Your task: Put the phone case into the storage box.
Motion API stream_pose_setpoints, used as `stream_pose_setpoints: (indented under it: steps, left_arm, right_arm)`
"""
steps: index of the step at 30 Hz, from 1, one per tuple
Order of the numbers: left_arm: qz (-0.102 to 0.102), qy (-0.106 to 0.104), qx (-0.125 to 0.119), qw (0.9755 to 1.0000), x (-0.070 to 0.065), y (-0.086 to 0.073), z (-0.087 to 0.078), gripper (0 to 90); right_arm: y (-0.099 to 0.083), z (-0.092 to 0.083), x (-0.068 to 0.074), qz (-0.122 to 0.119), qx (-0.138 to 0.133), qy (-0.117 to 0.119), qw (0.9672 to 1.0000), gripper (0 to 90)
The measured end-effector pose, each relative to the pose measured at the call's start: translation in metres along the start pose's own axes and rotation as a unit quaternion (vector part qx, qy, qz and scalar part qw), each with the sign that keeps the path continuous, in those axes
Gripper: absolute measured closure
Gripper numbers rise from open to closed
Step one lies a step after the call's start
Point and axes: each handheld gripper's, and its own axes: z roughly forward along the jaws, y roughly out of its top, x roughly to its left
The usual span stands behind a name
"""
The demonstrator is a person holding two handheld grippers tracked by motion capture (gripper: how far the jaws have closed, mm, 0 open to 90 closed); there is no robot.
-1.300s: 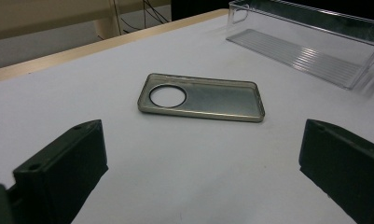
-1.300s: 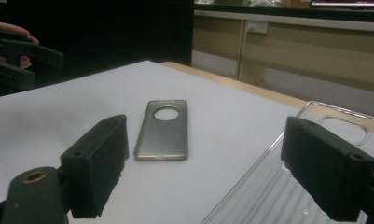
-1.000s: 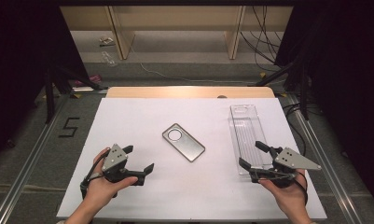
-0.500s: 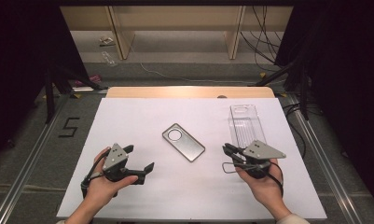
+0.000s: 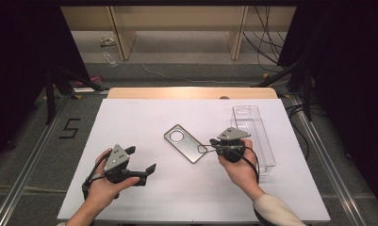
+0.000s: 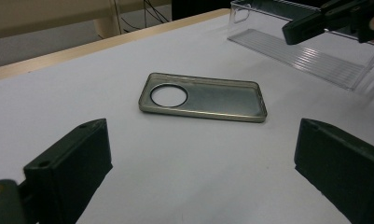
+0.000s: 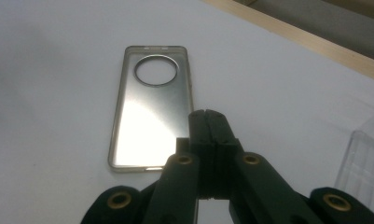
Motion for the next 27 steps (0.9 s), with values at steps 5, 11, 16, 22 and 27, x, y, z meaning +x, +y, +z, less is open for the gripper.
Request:
stream_pose_setpoints:
  steps: [5, 11, 16, 22, 27]
  left_arm:
    - [0.0, 0.0, 0.0, 1.0, 0.0, 0.0, -0.001, 3.4]
    - [0.002, 0.0, 0.0, 1.0, 0.0, 0.0, 0.0, 3.6]
    - [0.002, 0.0, 0.001, 1.0, 0.0, 0.0, 0.0, 3.7]
    - [0.0, 0.002, 0.002, 1.0, 0.001, 0.0, 0.0, 3.8]
    - [0.0, 0.003, 0.004, 1.0, 0.001, -0.001, 0.0, 4.0]
  right_arm:
    - [0.002, 0.019, 0.001, -0.005, 0.022, -0.007, 0.9997, 90.0]
    - [0.001, 0.031, -0.001, 0.005, 0.043, -0.015, 0.999, 90.0]
    - [-0.004, 0.047, 0.001, 0.008, 0.07, -0.028, 0.9971, 90.0]
    - [-0.006, 0.056, 0.001, 0.013, 0.091, -0.037, 0.9951, 90.0]
    - [-0.011, 0.06, 0.002, 0.014, 0.096, -0.033, 0.9947, 90.0]
